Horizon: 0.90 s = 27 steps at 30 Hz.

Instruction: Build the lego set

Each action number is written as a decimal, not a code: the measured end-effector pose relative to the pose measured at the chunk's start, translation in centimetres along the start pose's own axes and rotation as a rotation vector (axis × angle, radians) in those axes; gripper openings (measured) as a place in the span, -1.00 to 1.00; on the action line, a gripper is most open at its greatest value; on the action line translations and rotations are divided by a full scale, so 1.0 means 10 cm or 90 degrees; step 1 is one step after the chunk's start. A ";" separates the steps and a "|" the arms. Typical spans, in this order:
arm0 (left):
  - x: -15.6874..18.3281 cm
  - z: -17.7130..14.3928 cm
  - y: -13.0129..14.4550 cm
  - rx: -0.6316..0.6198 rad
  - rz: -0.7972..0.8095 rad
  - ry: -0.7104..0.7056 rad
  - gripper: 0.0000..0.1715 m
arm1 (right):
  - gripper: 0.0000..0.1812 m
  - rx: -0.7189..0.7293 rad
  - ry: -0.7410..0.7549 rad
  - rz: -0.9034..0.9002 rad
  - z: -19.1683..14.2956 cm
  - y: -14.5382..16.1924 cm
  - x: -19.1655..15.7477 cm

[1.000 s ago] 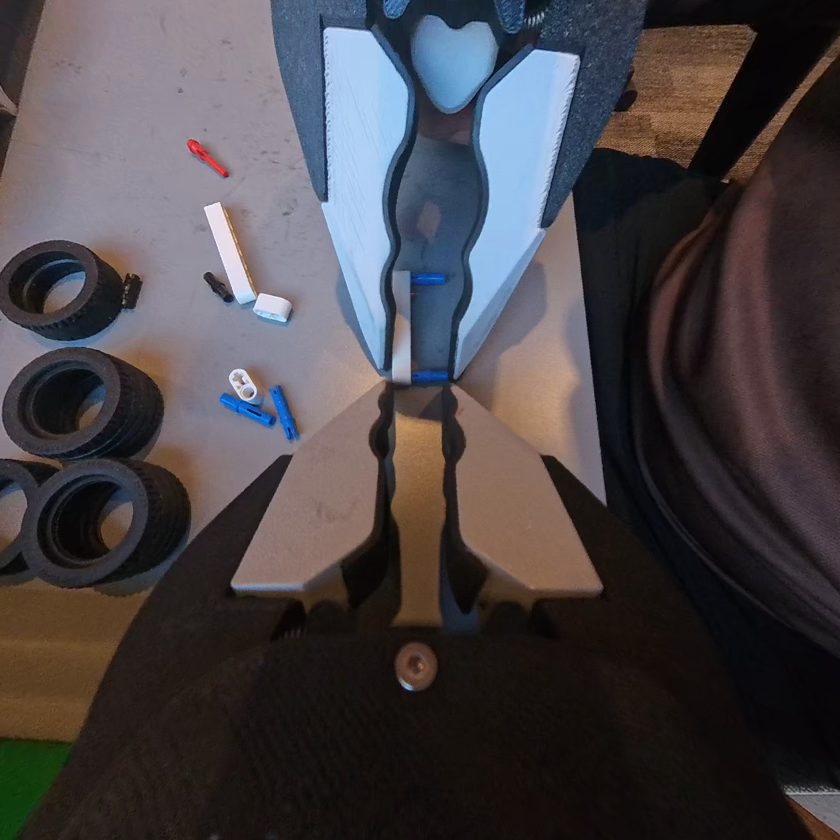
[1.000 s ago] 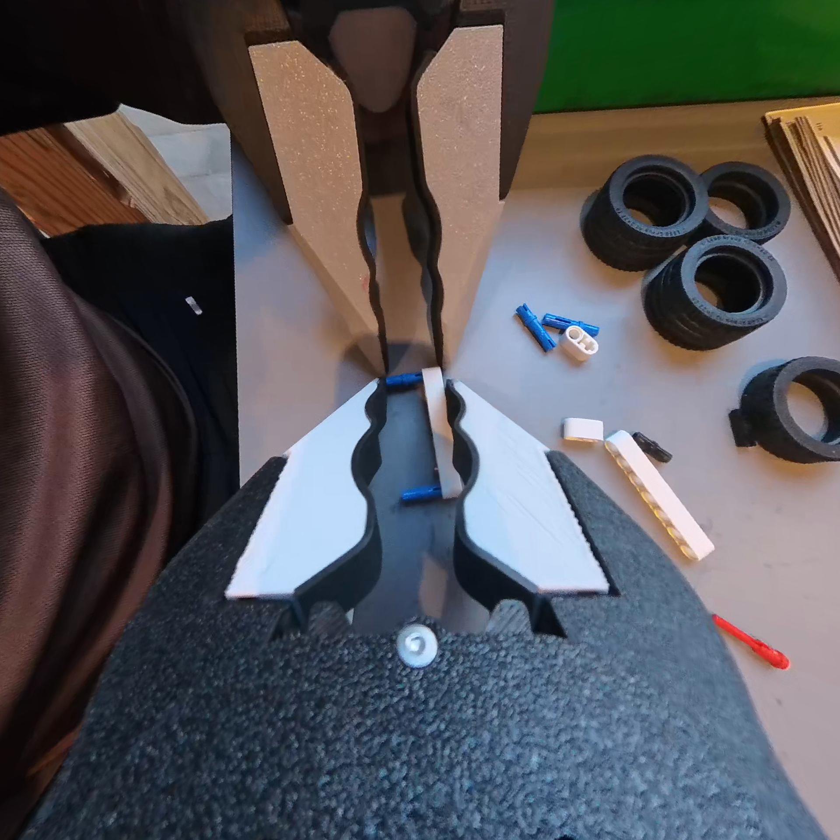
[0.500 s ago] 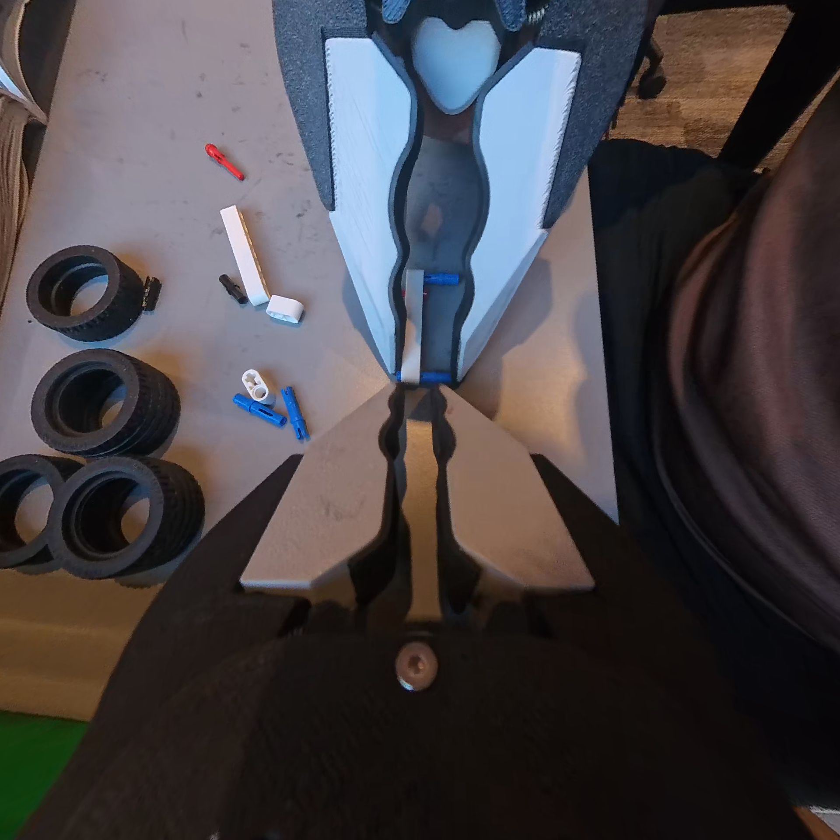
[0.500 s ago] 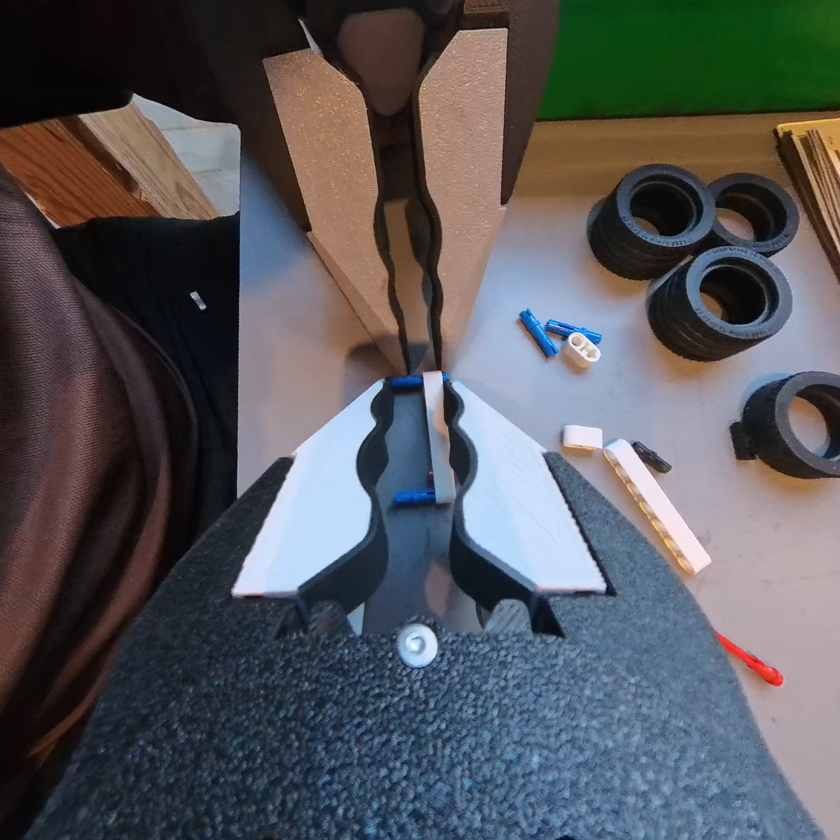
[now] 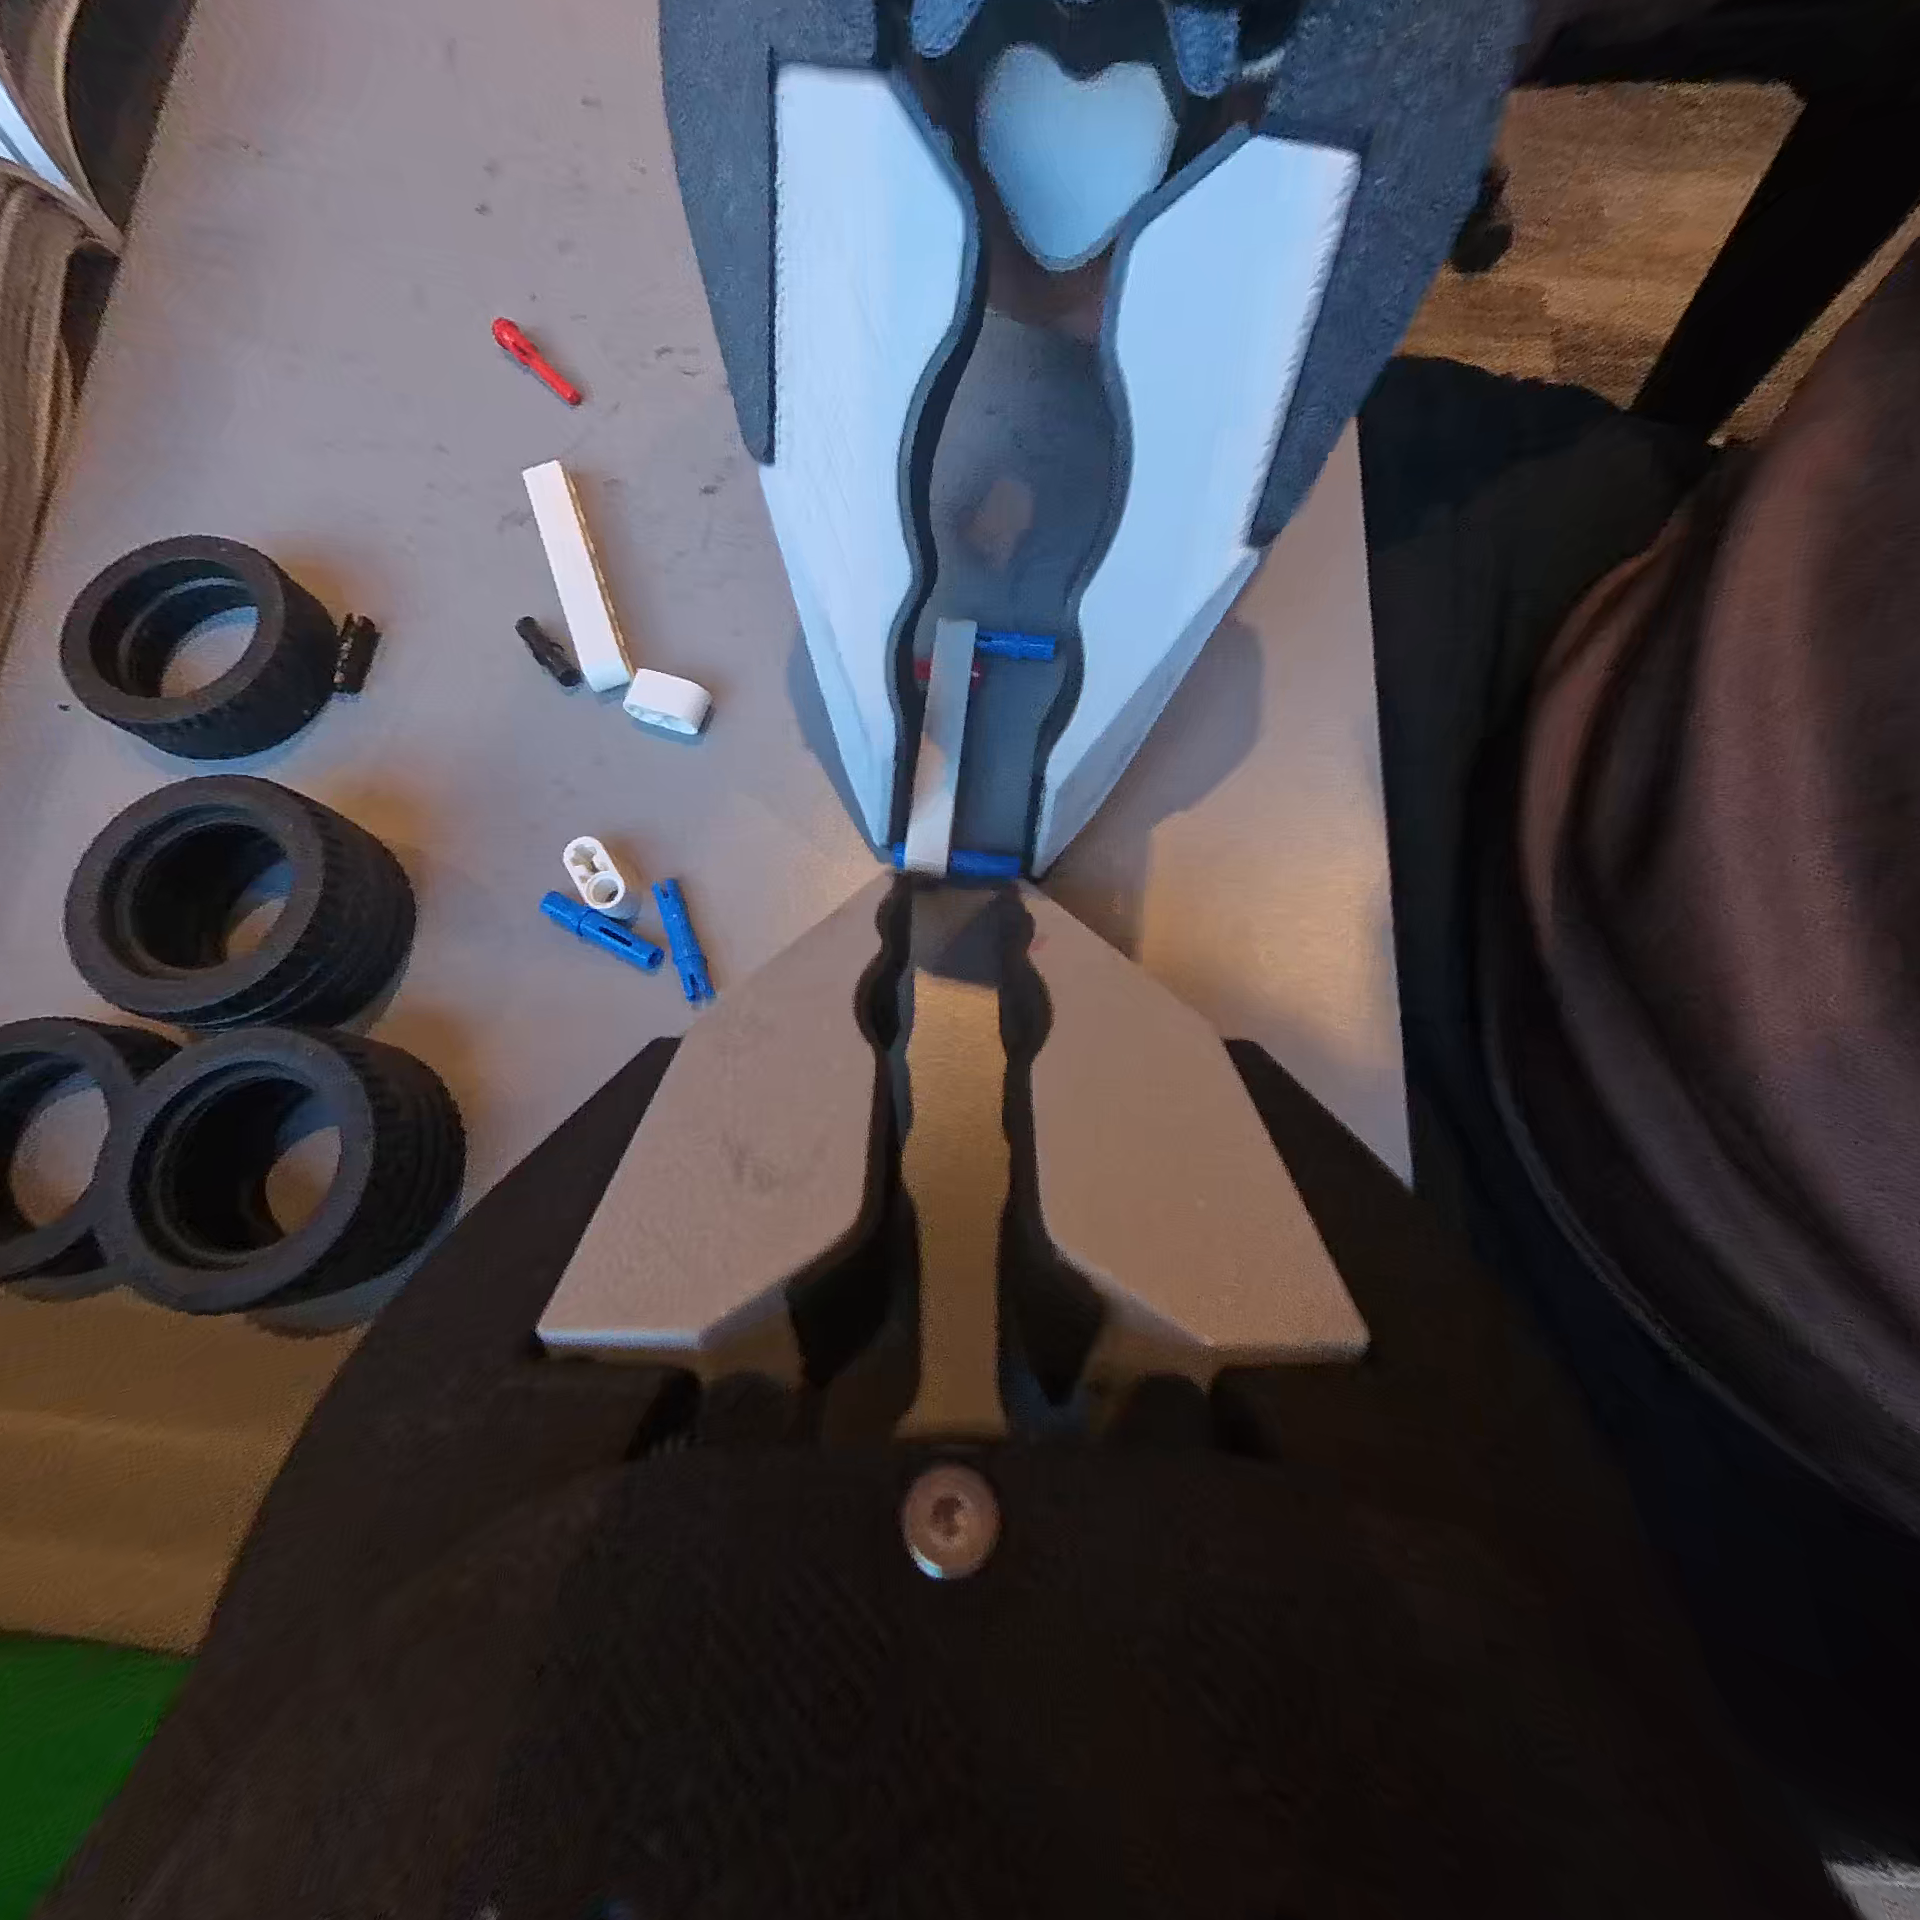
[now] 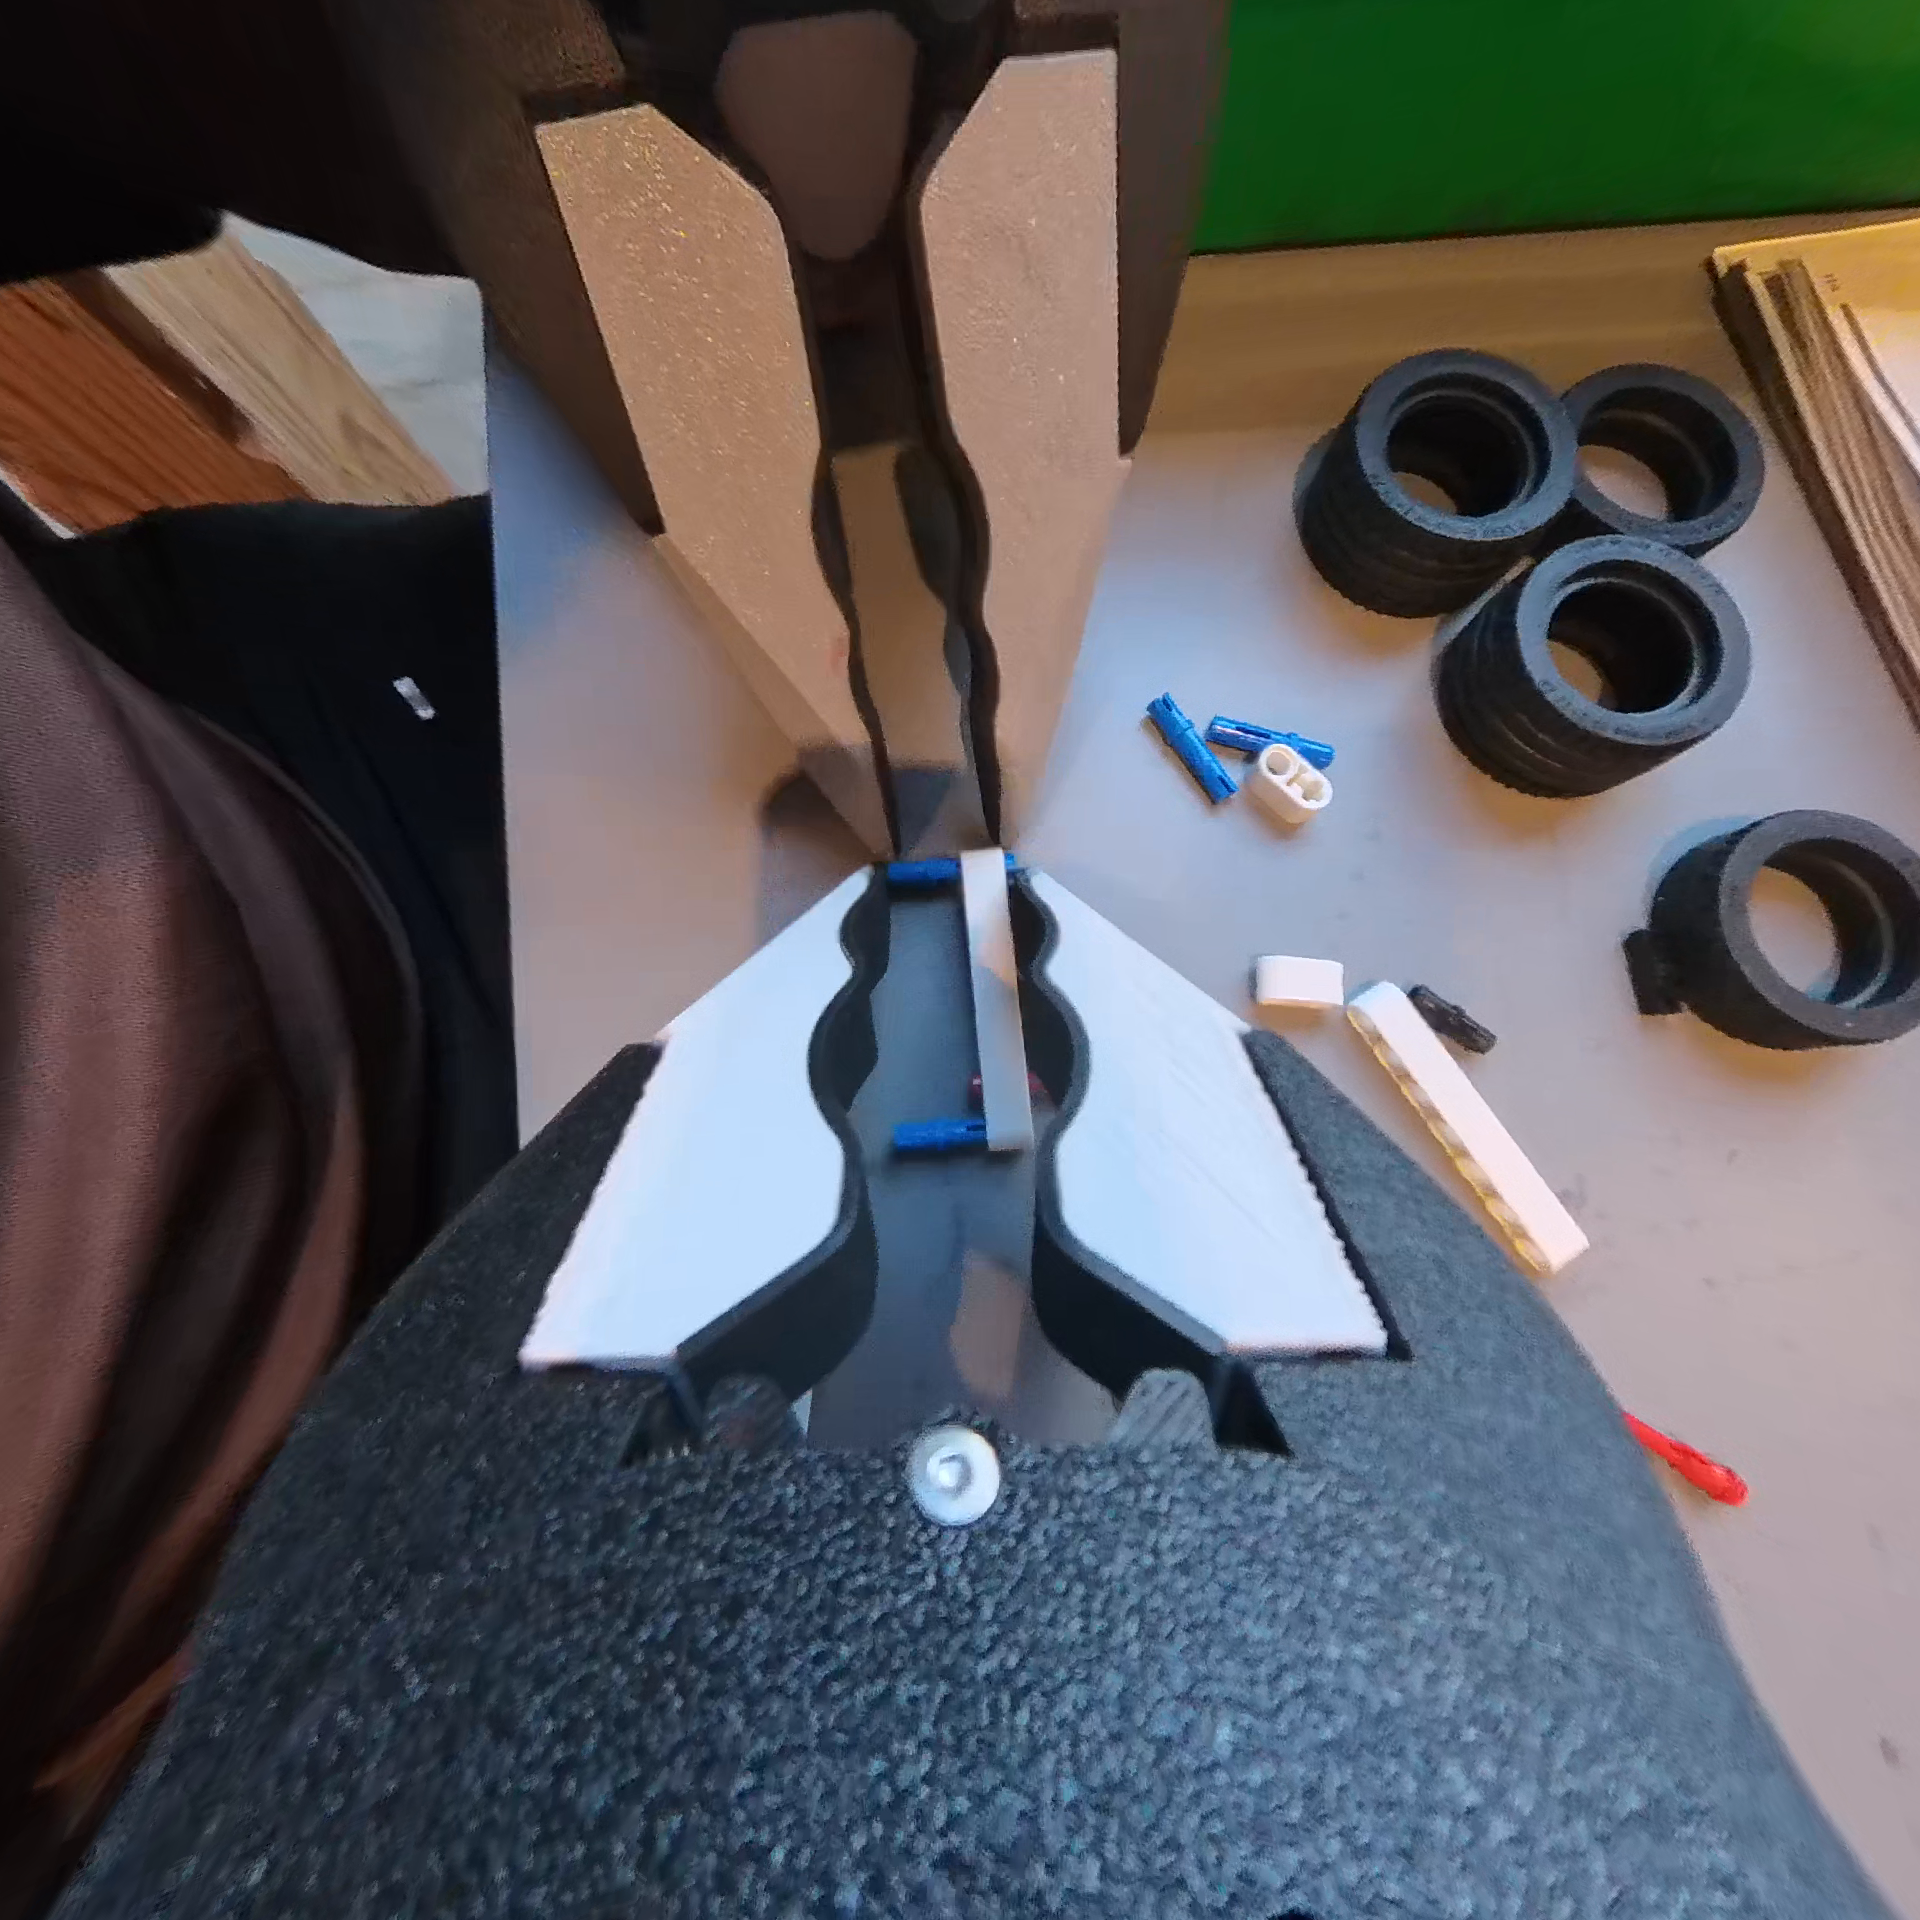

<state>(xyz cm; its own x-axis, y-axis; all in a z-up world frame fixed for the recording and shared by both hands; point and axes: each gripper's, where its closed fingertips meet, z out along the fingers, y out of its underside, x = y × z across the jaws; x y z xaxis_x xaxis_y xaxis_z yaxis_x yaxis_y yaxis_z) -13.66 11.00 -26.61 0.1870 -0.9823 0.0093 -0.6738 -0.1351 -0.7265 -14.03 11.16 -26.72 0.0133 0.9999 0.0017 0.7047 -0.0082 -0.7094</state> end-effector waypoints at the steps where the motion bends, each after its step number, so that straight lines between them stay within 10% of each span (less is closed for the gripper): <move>1: 0.00 0.00 0.00 -0.001 0.001 0.001 -0.85 | -0.74 -0.007 0.014 -0.011 -0.01 0.00 0.00; 27: 0.07 0.02 -0.02 -0.002 0.025 0.009 -0.81 | -0.75 -0.003 -0.004 0.014 -0.03 0.03 -0.04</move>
<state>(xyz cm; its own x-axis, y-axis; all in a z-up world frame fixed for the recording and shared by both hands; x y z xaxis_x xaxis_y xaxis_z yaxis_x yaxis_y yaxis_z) -13.27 10.39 -26.63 0.1508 -0.9885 -0.0099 -0.6826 -0.0969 -0.7244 -13.64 10.76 -26.75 0.0248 0.9995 -0.0183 0.7080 -0.0304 -0.7055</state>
